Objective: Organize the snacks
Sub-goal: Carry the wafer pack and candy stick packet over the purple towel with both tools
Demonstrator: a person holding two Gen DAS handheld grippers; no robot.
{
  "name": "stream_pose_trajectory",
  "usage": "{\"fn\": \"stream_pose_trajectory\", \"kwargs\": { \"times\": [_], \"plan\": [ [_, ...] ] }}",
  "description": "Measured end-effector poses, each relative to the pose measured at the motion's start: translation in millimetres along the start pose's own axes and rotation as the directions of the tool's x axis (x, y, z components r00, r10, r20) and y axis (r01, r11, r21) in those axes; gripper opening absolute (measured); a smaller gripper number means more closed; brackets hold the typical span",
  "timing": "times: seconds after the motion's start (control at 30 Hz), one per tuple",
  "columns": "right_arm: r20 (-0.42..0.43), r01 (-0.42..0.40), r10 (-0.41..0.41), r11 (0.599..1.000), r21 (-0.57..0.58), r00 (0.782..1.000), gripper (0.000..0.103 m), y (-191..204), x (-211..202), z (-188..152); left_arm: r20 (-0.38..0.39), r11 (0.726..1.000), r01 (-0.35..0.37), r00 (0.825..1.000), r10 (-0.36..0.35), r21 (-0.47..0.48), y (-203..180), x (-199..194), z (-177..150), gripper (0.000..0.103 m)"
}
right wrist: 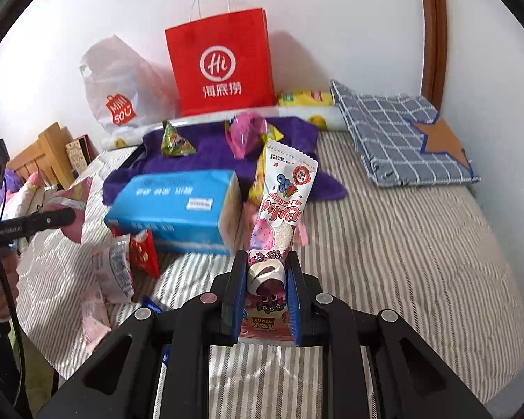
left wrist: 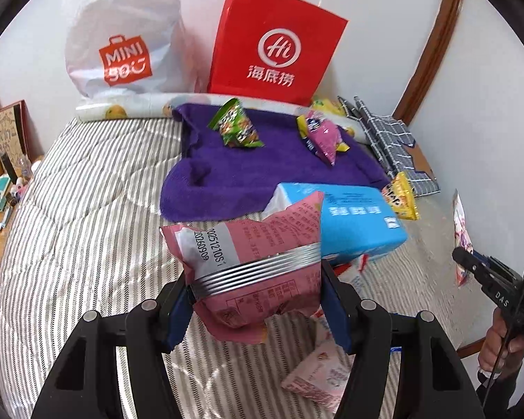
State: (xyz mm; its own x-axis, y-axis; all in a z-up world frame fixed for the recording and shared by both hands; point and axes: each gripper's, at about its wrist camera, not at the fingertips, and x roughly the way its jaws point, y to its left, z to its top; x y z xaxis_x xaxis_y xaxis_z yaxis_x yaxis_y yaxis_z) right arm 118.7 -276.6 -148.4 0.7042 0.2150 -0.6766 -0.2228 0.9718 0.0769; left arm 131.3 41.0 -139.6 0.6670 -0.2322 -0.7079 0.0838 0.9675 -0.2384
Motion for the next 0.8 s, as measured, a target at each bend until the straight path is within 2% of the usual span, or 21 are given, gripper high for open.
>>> {"fn": "stream_pose_trajectory", "kwargs": {
  "times": [0.37, 0.8],
  "plan": [
    [0.059, 0.0, 0.0, 1.0, 0.004, 0.998, 0.021, 8, -15, 33, 0.027, 1.0, 0.012, 1.0, -0.013, 0.029, -25, -7, 11, 0.062],
    [0.118, -0.002, 0.004, 1.0, -0.016, 0.993, 0.021, 12, 7, 90, 0.07, 1.0, -0.004, 0.998, 0.002, 0.03, -24, 8, 57, 0.062]
  ]
}}
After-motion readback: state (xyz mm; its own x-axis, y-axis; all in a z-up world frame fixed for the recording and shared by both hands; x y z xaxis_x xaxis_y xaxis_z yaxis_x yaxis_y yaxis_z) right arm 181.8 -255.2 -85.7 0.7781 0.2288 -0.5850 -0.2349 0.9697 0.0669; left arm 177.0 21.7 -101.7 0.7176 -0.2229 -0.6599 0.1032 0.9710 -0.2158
